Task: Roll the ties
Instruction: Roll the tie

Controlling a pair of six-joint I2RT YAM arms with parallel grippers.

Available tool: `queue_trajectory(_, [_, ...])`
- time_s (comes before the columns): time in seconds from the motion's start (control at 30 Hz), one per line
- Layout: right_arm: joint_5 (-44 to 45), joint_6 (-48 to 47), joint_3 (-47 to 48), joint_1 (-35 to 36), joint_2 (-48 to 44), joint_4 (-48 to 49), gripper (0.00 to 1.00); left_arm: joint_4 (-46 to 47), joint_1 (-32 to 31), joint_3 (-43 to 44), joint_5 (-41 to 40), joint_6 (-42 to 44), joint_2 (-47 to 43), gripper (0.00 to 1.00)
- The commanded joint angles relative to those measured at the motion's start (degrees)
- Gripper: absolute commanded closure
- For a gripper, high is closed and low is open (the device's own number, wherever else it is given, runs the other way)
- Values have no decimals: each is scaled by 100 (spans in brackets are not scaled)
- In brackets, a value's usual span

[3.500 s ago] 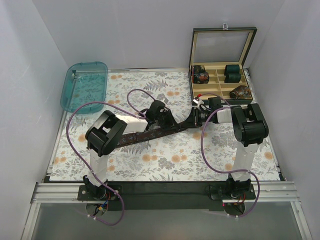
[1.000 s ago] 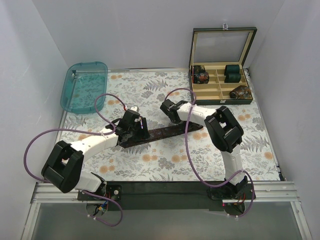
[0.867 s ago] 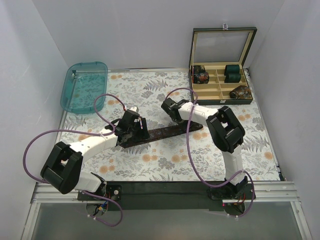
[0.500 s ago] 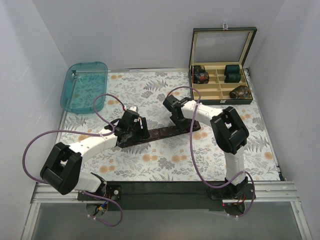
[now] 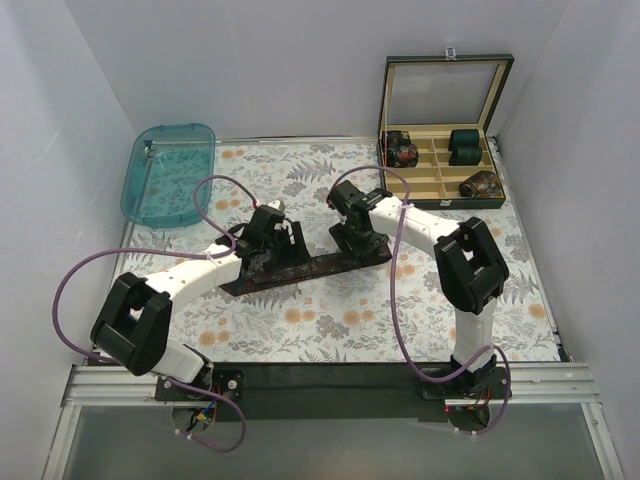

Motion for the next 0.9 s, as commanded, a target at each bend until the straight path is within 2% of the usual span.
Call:
queue_trajectory(0.0, [-448, 86, 324, -127, -509, 155, 36, -8, 10, 498, 437, -239, 150, 37])
queue_trajectory(0.2, [-1080, 77, -88, -732, -1202, 656, 23, 36, -183, 1306, 832, -494, 791, 37])
queue_trajectory(0.37, [-2564, 226, -922, -1908, -1870, 1567, 18, 123, -525, 1922, 1052, -635, 1371, 37])
queue_trajectory(0.47, [-3329, 279, -1607, -2532, -2151, 2087, 11, 132, -745, 2326, 1149, -679, 1758, 39])
queue_trajectory(0.57, [-4147, 445, -2179, -3060, -2267, 2729, 11, 185, -904, 2687, 1246, -714, 2136, 43])
queue_trajectory(0.63, [-4751, 709, -2592, -3273, -2276, 3291, 12, 281, -939, 2828, 1359, -775, 2372, 50])
queue_trajectory(0.87, [-5572, 1140, -3094, -3818, -1916, 4145, 18, 448, -1062, 3347, 1527, -802, 2997, 62])
